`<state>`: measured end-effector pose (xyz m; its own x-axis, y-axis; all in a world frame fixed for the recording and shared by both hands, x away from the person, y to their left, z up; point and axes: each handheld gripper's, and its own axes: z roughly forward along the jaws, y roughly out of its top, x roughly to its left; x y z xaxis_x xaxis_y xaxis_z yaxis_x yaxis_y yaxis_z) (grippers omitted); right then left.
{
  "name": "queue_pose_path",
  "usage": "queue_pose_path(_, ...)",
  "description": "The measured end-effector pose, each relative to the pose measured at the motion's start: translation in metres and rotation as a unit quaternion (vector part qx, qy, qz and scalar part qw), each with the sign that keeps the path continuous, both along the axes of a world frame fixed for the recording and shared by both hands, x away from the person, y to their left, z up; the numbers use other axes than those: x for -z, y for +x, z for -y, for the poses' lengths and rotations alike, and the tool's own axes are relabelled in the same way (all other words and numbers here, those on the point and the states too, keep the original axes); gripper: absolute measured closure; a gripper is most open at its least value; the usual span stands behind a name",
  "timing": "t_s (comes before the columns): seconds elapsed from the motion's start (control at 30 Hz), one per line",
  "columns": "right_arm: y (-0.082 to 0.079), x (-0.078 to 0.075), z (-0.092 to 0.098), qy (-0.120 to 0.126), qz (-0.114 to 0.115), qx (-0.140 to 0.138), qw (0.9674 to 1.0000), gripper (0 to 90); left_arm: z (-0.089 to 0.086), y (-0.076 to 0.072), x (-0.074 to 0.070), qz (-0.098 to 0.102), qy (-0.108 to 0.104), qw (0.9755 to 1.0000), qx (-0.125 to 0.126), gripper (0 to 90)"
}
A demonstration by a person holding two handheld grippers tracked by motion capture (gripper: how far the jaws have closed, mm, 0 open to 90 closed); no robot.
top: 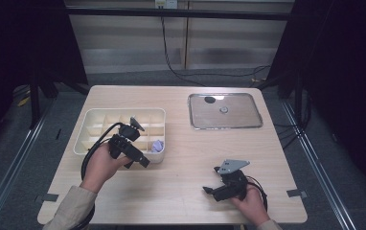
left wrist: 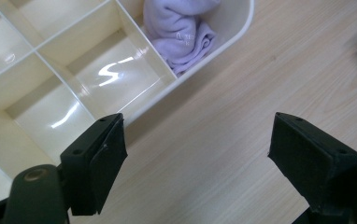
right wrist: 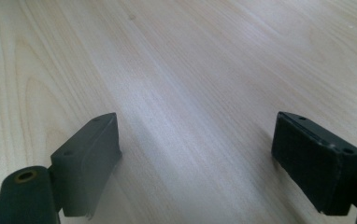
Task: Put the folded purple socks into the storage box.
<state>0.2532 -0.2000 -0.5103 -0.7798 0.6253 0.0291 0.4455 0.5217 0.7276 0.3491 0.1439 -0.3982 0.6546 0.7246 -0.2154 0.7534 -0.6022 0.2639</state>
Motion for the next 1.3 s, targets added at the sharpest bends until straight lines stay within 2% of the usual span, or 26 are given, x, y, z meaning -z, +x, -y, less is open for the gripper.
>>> queue_pose_path(0.3, 0.000, 0.000, 0.000, 0.000, 0.000, 0.000, 1.0000, 14.7, -0.007, -0.011, 0.002, 0.005, -0.010, 0.9999, 0.002, 18.3)
queue_pose_path(0.53, 0.000, 0.000, 0.000, 0.000, 0.000, 0.000, 1.0000, 14.6, -0.009, -0.021, 0.004, 0.007, -0.017, 0.9997, 0.014, 18.2)
queue_pose_path(0.6, 0.000, 0.000, 0.000, 0.000, 0.000, 0.000, 1.0000, 14.7, -0.009, -0.024, 0.007, 0.010, -0.020, 0.9997, 0.012, 18.1)
queue_pose_path(0.77, 0.000, 0.000, 0.000, 0.000, 0.000, 0.000, 1.0000, 14.7, -0.010, -0.027, 0.018, 0.001, -0.023, 0.9997, 0.013, 17.9)
queue_pose_path(0.9, 0.000, 0.000, 0.000, 0.000, 0.000, 0.000, 1.0000, 14.7, -0.013, -0.029, 0.027, 0.003, -0.020, 0.9997, 0.017, 18.0)
queue_pose_path(0.97, 0.000, 0.000, 0.000, 0.000, 0.000, 0.000, 1.0000, 14.7, -0.013, -0.030, 0.031, 0.002, -0.022, 0.9997, 0.010, 18.0)
queue_pose_path(1.0, 0.000, 0.000, 0.000, 0.000, 0.000, 0.000, 1.0000, 14.7, -0.015, -0.030, 0.034, 0.000, -0.020, 0.9997, 0.015, 17.8)
queue_pose_path(1.2, 0.000, 0.000, 0.000, 0.000, 0.000, 0.000, 1.0000, 14.7, -0.019, -0.034, 0.042, 0.004, -0.028, 0.9995, 0.013, 17.5)
queue_pose_path(1.3, 0.000, 0.000, 0.000, 0.000, 0.000, 0.000, 1.0000, 14.7, -0.020, -0.035, 0.047, 0.000, -0.027, 0.9995, 0.016, 17.2)
